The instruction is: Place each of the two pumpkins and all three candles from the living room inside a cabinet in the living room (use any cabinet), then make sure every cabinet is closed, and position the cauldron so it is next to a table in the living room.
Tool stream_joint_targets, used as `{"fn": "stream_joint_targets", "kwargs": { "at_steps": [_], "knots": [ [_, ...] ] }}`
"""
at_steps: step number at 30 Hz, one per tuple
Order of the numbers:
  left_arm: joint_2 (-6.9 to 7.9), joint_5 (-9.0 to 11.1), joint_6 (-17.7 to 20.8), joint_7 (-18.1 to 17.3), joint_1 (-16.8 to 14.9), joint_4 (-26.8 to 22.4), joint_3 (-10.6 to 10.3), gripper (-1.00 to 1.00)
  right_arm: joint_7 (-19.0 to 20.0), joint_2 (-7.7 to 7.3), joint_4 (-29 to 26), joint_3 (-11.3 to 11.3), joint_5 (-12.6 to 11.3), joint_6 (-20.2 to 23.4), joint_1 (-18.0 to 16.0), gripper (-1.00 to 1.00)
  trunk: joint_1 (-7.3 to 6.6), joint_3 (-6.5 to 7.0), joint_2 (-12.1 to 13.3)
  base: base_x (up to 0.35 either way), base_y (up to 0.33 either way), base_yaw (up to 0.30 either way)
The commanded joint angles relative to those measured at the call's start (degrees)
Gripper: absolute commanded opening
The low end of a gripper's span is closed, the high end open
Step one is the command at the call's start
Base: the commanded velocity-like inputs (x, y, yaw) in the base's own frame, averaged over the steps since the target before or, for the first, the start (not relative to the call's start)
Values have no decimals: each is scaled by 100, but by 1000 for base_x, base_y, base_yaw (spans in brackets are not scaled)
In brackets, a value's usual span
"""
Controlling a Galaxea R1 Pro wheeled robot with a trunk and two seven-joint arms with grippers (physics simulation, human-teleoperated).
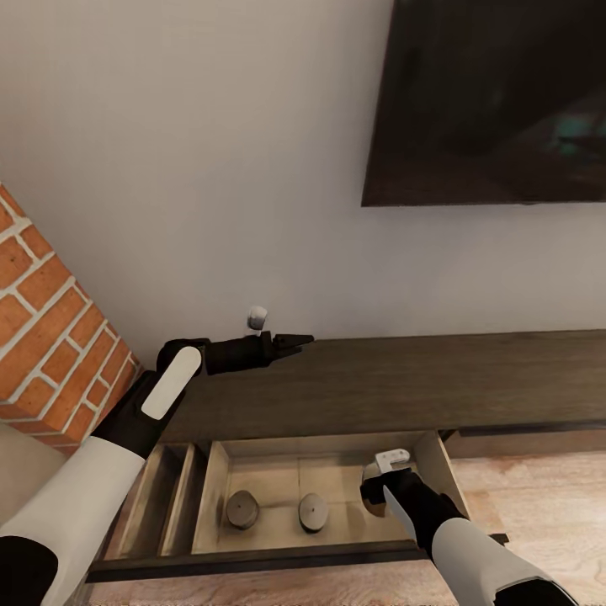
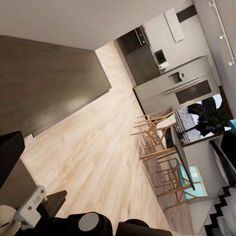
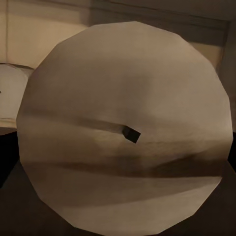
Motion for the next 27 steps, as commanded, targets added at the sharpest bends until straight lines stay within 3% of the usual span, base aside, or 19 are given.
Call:
{"fn": "stream_joint_targets", "kwargs": {
  "at_steps": [1, 14, 22, 27],
  "knots": [
    [1, 2, -1, -3, 0, 0, 0, 100, 0, -1, -1, -2, 2, 5, 0, -100, 0, -9, 0, 0, 0, 0],
    [-2, -7, -3, 0, 0, 9, 0, 100, -17, 70, 547, -6, 2, 34, -64, -100, 0, -128, 0, 0, 0, 45],
    [-7, -6, -3, 0, 0, 8, 0, 100, -187, 160, 566, -9, 28, -48, -71, -100, 0, -202, 0, 0, 0, 68],
    [-11, -7, -3, 4, 0, 6, 0, 100, -209, 157, 509, -6, 49, -419, -71, -100, 0, -248, 0, 0, 0, 69]
  ]
}}
